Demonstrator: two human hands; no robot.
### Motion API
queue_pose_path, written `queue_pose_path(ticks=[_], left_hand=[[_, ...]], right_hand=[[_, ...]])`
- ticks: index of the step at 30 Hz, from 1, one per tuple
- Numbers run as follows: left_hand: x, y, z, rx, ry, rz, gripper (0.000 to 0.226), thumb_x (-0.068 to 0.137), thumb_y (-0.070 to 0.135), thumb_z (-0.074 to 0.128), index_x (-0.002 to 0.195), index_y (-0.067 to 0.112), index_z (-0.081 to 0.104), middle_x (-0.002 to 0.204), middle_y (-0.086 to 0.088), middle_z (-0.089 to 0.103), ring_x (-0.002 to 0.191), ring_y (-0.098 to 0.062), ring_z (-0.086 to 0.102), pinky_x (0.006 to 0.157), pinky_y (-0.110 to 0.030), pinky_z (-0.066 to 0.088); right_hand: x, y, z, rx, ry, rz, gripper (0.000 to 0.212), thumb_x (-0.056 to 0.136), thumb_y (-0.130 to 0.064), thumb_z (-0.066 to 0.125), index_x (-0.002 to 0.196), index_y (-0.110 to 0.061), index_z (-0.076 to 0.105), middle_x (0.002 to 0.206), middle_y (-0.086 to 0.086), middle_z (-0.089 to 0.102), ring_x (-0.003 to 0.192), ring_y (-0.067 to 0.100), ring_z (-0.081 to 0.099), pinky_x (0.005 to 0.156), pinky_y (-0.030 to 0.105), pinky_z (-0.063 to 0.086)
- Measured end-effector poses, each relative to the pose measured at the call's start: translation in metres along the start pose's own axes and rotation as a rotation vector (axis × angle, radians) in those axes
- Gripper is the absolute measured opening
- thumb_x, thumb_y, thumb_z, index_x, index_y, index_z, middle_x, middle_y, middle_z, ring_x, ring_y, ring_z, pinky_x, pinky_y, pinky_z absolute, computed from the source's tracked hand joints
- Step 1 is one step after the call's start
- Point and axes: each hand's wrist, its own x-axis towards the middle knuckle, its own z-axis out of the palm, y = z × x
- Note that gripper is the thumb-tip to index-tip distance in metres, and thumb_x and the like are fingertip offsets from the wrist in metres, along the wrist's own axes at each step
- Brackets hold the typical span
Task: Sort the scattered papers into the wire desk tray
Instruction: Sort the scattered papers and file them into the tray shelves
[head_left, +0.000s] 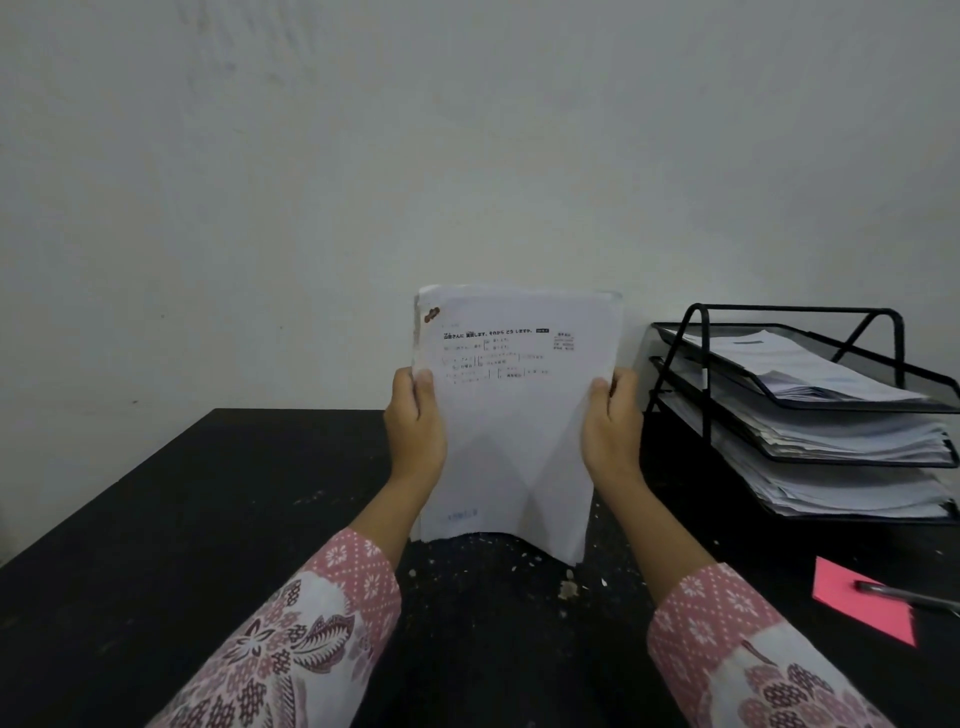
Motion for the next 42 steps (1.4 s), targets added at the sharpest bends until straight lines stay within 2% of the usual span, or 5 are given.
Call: queue_pose_path(ticks=[9, 15, 27, 33, 42], left_hand=[[-0.009, -0.007, 0.003, -0.010, -0.094, -0.049, 0.018, 0.098, 0.029, 0.045, 0.105, 0.012, 0.044, 0.096, 0.002, 0.058, 0.081, -0.009, 0.060, 0.061, -0.021, 0.052], [-0.008, -0.016, 0.000, -0.002, -0.103, -0.138, 0.017, 0.096, 0.017, 0.049, 0.109, 0.012, 0.040, 0.106, -0.001, 0.055, 0.092, -0.014, 0.058, 0.066, -0.020, 0.048], [-0.029, -0.026, 0.003, 0.003, -0.216, -0.153, 0.024, 0.096, 0.017, 0.050, 0.118, 0.018, 0.042, 0.106, 0.005, 0.053, 0.094, -0.009, 0.054, 0.076, -0.023, 0.046], [-0.037, -0.013, 0.023, 0.038, -0.229, -0.094, 0.013, 0.095, 0.016, 0.051, 0.108, 0.015, 0.048, 0.094, 0.011, 0.056, 0.084, -0.003, 0.055, 0.064, -0.018, 0.045], [-0.037, 0.010, 0.062, 0.088, -0.433, -0.125, 0.019, 0.096, 0.017, 0.050, 0.114, 0.019, 0.044, 0.104, 0.006, 0.054, 0.087, -0.006, 0.054, 0.063, -0.016, 0.041]], right_hand=[[-0.003, 0.007, 0.003, 0.079, -0.063, 0.018, 0.023, 0.098, -0.007, 0.038, 0.121, -0.007, 0.032, 0.100, -0.004, 0.050, 0.083, 0.001, 0.051, 0.061, 0.006, 0.044], [-0.004, 0.020, -0.005, 0.014, -0.079, 0.054, 0.011, 0.092, -0.002, 0.042, 0.097, -0.011, 0.041, 0.092, 0.001, 0.049, 0.082, 0.016, 0.051, 0.061, 0.019, 0.040], [-0.008, 0.024, -0.032, 0.015, -0.133, 0.077, 0.011, 0.095, -0.006, 0.043, 0.101, -0.014, 0.040, 0.087, -0.006, 0.051, 0.072, 0.005, 0.051, 0.052, 0.008, 0.042], [-0.004, 0.025, -0.062, 0.045, -0.083, 0.074, 0.005, 0.095, -0.010, 0.048, 0.099, -0.012, 0.045, 0.087, -0.009, 0.054, 0.075, 0.000, 0.052, 0.055, 0.004, 0.042], [0.025, 0.025, -0.120, 0.096, 0.026, 0.147, 0.017, 0.094, -0.016, 0.054, 0.109, -0.011, 0.048, 0.093, -0.005, 0.056, 0.086, 0.011, 0.054, 0.074, 0.022, 0.045]])
